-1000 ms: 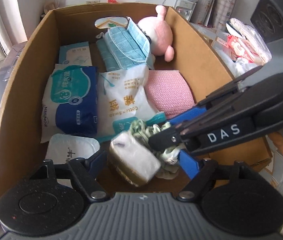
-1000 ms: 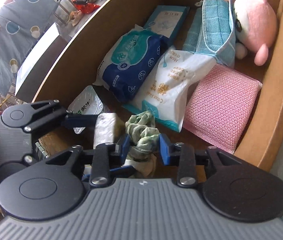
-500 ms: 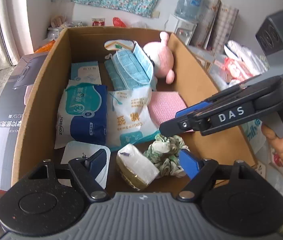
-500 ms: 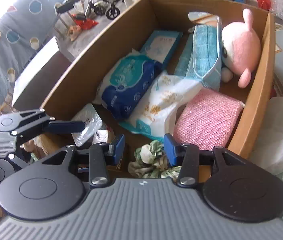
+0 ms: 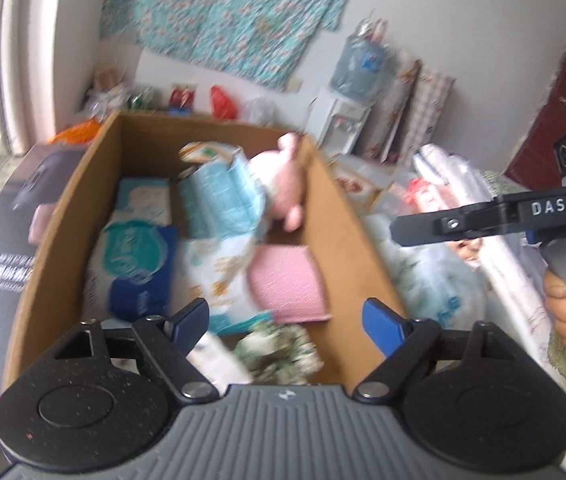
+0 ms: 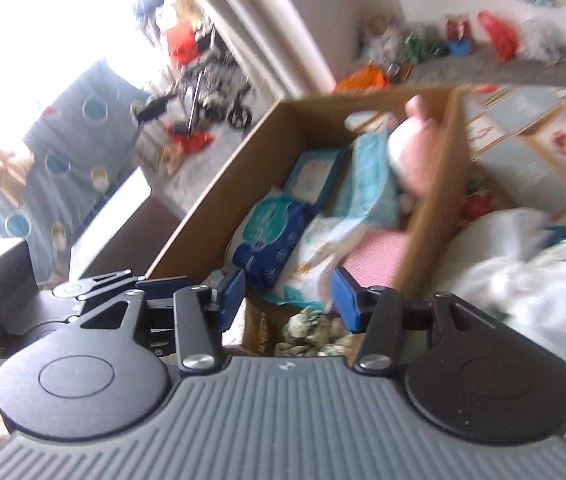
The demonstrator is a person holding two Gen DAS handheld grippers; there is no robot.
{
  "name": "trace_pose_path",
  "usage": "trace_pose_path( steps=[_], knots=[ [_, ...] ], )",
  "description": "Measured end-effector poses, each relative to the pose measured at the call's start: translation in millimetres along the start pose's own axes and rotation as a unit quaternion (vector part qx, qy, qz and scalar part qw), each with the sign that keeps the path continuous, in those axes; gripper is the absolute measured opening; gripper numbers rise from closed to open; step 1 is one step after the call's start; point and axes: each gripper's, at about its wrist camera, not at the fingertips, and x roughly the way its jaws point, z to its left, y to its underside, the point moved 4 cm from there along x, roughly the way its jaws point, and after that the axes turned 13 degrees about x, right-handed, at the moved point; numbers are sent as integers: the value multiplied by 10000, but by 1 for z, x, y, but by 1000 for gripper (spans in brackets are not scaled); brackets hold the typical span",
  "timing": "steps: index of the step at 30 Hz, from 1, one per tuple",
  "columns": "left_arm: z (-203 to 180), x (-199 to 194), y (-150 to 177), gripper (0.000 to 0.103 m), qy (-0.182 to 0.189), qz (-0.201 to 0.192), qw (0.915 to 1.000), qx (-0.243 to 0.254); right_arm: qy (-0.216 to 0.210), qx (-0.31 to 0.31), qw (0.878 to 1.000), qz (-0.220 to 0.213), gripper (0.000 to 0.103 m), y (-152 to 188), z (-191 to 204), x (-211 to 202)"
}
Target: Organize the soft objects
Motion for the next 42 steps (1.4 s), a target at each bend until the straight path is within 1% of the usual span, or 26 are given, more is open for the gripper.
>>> trace_pose_path(
  steps=[4,9,13,16,18,21,24,28,31,36,37,39,40,41,42],
  knots=[
    [-39,5,-15,93,205,-334,9988,309,294,82,9978,-595,56,-6,-32,-60],
    [-94,27,-36,95,594,-430,9952,642,684,393,9899,-1177,59,-9,-84,-120],
    [-133,55,-52,95,788,-320,9927,859,1062,557,9833,-1372,59,-6,-127,-143],
    [-155,83,-63,95,922,-60,9920,863,1330,604,9792,-1406,59,-7,-161,-147],
    [-163,105,-72,95,1015,205,9923,683,1558,554,9757,-1436,59,-8,-183,-147],
    [-167,138,-86,95,1206,625,9904,276,1769,499,9732,-1383,59,-12,-217,-140],
    [-172,171,-103,95,1186,1035,9875,-101,1867,513,9738,-1197,59,-17,-248,-125],
    [-186,217,-123,95,1013,1457,9840,-178,1964,548,9753,-848,59,-25,-287,-96],
    [-197,258,-130,95,988,1882,9762,-433,2018,550,9756,-674,59,-30,-310,-74],
    [-217,319,-131,93,951,2368,9657,-481,2132,420,9749,-476,58,-35,-336,-47],
    [-221,329,-129,91,984,2471,9628,-485,2176,377,9743,-446,56,-35,-340,-43],
    [-229,346,-125,87,1062,2660,9567,-522,2238,350,9733,-369,49,-33,-346,-37],
    [-232,354,-123,86,1106,2736,9539,-540,2131,423,9756,-330,43,-31,-349,-36],
    [-235,360,-121,84,1139,2790,9519,-553,2035,528,9772,-306,40,-29,-351,-36],
    [-237,364,-118,82,1164,2841,9501,-551,2026,556,9771,-324,39,-27,-351,-37]
  ],
)
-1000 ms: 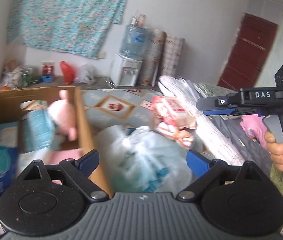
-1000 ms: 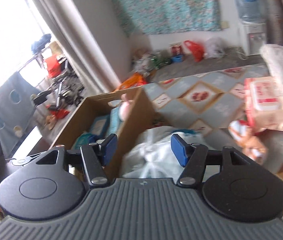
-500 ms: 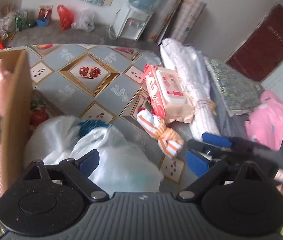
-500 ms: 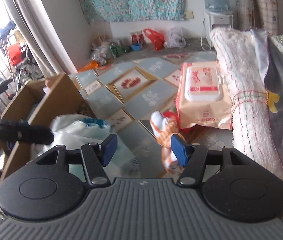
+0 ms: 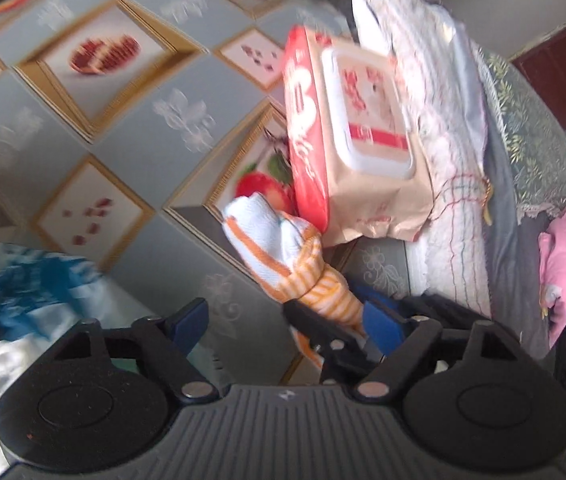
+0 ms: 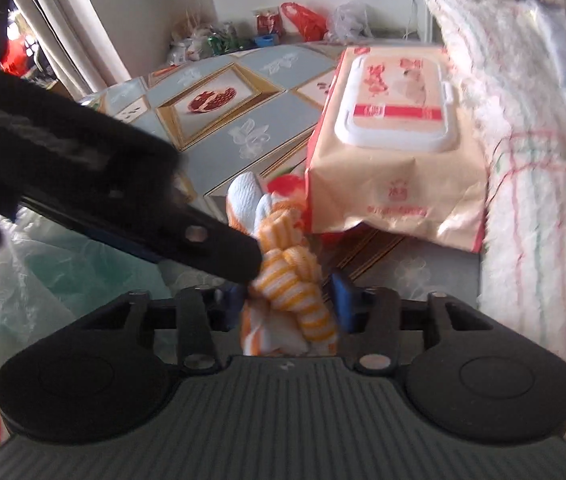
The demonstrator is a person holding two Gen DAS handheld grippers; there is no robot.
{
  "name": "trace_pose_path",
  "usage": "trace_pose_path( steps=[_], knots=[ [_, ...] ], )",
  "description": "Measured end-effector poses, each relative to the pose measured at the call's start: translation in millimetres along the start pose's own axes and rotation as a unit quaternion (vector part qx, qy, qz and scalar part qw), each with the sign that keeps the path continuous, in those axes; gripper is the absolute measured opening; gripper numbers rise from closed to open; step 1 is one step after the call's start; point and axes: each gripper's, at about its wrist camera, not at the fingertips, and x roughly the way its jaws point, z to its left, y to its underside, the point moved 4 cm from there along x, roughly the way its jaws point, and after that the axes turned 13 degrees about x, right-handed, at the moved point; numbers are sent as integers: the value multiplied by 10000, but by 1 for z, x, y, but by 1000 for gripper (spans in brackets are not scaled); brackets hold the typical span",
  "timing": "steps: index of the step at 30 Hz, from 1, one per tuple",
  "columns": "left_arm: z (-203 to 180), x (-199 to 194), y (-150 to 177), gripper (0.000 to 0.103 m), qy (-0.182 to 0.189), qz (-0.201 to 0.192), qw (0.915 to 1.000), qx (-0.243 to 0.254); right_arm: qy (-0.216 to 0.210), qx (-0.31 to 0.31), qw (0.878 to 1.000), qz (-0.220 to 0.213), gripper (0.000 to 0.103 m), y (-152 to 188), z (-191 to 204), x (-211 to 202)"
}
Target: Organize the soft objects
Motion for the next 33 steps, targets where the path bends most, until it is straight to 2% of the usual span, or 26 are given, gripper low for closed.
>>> trace_pose_path(
  steps=[6,7,8,12,16,21,26,30,33],
  knots=[
    [-6,21,3,80,70,228,9997,-18,-189,299,9993,97,39,12,-3,-4],
    [-8,24,5,78,107,271,9996,-27,-213,397,9989,101,38,13,-5,-5],
    [-9,27,7,72,124,299,9995,-19,-235,499,9984,104,38,14,-6,-5],
    [-18,26,11,59,119,244,9995,137,-270,645,9975,51,37,17,-7,-12],
    [-24,11,13,59,345,94,9992,173,-307,707,9969,-145,36,17,-2,-34],
    [-34,-42,23,58,618,-254,9972,346,-448,594,9958,-525,36,19,26,-82],
    [-30,-124,53,59,781,-891,9911,605,-869,149,9913,-974,36,28,91,-138],
    [-3,-194,88,61,652,-1519,9843,623,-1397,-233,9834,-1131,36,41,158,-161],
    [29,-237,117,61,424,-1917,9792,513,-1817,-343,9770,-1064,36,47,207,-160]
  ],
)
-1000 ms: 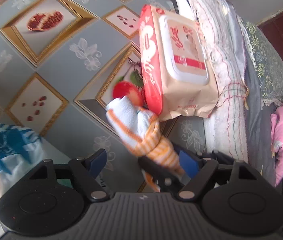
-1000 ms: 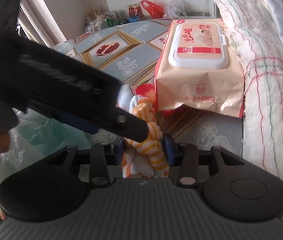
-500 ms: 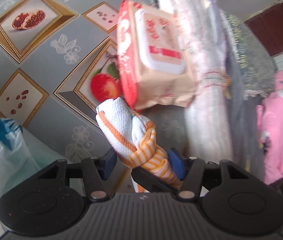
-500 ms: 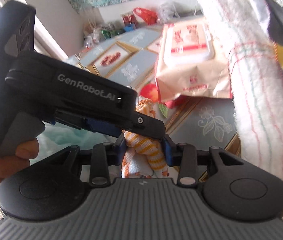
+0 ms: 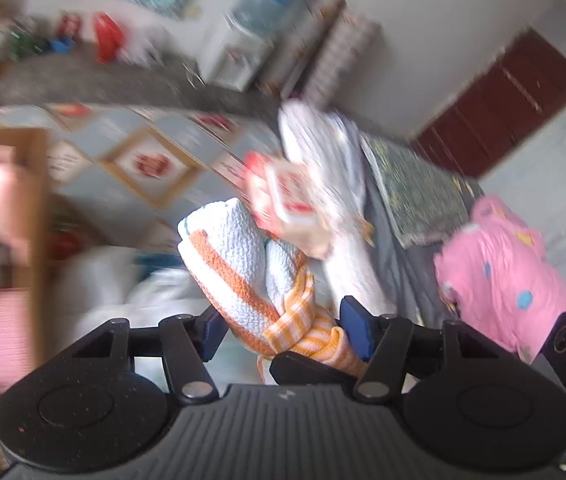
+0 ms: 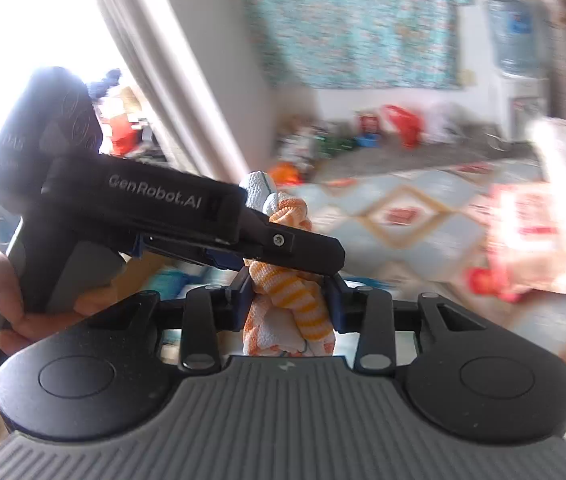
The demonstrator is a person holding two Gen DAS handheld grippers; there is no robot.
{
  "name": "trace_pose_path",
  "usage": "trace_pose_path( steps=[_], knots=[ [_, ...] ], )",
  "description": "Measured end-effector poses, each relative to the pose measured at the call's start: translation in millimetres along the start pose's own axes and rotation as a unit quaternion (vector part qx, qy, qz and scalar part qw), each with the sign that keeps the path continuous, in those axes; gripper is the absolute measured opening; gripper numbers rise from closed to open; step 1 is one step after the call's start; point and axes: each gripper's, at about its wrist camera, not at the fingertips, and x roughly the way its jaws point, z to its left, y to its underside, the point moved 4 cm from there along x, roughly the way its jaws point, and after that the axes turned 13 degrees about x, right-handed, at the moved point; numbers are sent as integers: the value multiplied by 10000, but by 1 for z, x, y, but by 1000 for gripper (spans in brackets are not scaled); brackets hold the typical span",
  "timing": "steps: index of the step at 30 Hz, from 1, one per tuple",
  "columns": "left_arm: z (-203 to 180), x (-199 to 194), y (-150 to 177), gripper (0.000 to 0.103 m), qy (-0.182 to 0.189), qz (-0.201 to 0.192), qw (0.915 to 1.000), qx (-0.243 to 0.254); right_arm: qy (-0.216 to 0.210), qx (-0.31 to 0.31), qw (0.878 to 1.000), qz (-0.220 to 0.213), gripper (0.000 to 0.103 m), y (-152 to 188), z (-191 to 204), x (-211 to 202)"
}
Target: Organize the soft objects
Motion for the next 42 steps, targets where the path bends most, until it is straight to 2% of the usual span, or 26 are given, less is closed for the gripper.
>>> trace_pose_path(
  steps=[3,6,9,13,16,19,27,31,36,39,41,42],
  knots=[
    [31,-39,20,61,-239,-248,9993,-157,-367,142,9991,141,36,14,35,28],
    [67,-57,43,61,-359,-263,9981,-420,-562,463,9967,371,36,37,63,66],
    [104,-58,66,61,-300,-96,9969,-722,-573,736,9940,575,37,62,80,96],
    [137,-38,93,62,-54,397,9958,-828,-260,539,9956,721,48,97,103,116],
    [154,-19,111,63,73,676,9928,-989,-294,537,9940,910,48,115,107,118],
    [169,-7,123,61,134,871,9896,-1137,-94,348,9972,654,52,119,96,107],
    [178,-6,127,63,136,764,9886,-1287,-157,630,9976,243,57,115,49,52],
    [187,-8,126,64,171,611,9834,-1697,-175,897,9957,164,57,122,32,38],
    [191,-39,113,70,213,47,9815,-1900,-198,1055,9942,-1,59,124,21,25],
    [184,-61,109,77,96,-265,9833,-1799,-183,1015,9946,-100,64,125,19,24],
    [174,-77,108,81,-57,-483,9864,-1571,-126,885,9958,-198,73,129,20,20],
    [168,-86,108,86,-166,-595,9878,-1431,-79,792,9965,-266,75,130,22,19]
  ],
)
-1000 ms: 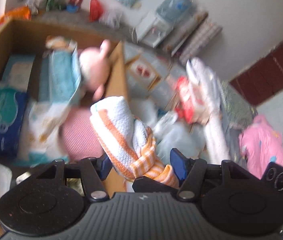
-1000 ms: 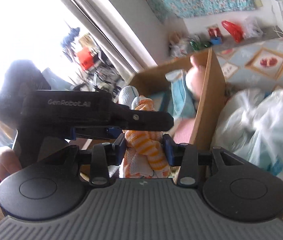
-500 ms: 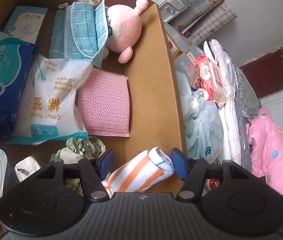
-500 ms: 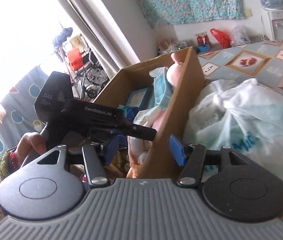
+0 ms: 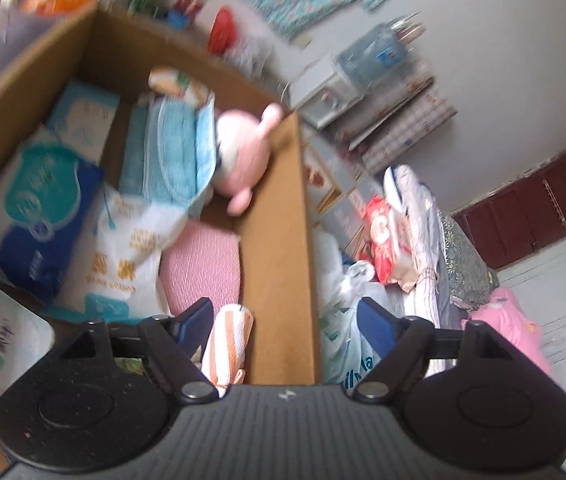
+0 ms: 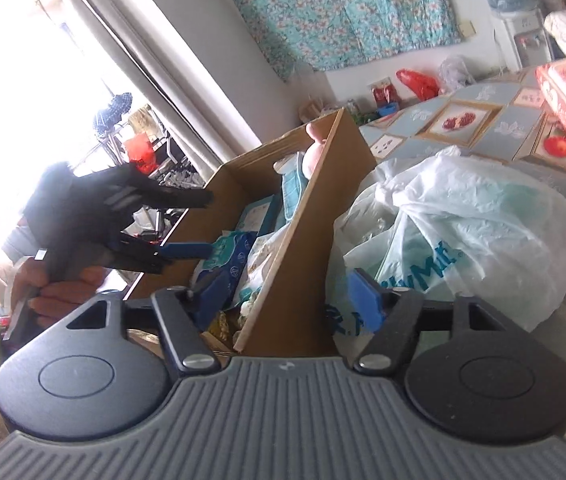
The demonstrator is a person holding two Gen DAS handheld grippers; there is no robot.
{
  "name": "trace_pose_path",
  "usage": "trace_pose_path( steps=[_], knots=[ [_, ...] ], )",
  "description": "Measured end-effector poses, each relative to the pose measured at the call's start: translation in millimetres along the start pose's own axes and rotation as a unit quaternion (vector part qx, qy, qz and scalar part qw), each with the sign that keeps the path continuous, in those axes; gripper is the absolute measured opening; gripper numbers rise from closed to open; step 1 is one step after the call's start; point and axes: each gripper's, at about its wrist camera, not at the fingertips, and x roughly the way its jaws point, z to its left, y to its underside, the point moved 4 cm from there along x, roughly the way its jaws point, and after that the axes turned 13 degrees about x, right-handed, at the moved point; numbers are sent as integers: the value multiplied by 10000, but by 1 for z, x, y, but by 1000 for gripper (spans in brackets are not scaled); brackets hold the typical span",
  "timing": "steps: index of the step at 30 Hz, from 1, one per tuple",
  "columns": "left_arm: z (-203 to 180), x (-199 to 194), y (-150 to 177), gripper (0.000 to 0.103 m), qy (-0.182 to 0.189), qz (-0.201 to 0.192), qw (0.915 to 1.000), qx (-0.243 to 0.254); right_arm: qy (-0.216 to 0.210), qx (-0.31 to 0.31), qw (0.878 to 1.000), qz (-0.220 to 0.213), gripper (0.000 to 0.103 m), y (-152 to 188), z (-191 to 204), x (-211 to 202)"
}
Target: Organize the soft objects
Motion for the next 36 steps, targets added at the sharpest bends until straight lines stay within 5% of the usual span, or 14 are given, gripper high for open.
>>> trace_pose_path(
  steps=[4,8,9,14,20,25,33,36],
  knots=[
    [-29,-39,12,99,-421,-571,9939,849,167,-278,9988,-371,88,8,7,-8],
    [-50,-69,41,103,-930,-1175,9757,1598,280,-318,9960,-790,94,15,12,-17],
    [-54,-73,50,103,-1079,-1252,9710,1727,330,-320,9952,-869,100,16,13,-19],
    [-64,-69,97,103,-1416,-1222,9565,2237,741,-579,9894,-1110,102,26,22,-29],
    [-71,-72,137,103,-1922,-1684,9408,2229,1158,-867,9828,-1150,102,35,30,-35],
    [-81,-71,155,103,-1906,-1551,9400,2368,1363,-1064,9784,-1135,102,38,32,-40],
    [-93,-73,154,103,-3009,-1726,9012,2600,2181,-1185,9562,-1552,102,34,30,-53],
    [-95,-71,150,103,-3121,-1745,8922,2760,2361,-1324,9484,-1653,102,32,32,-57]
  ],
)
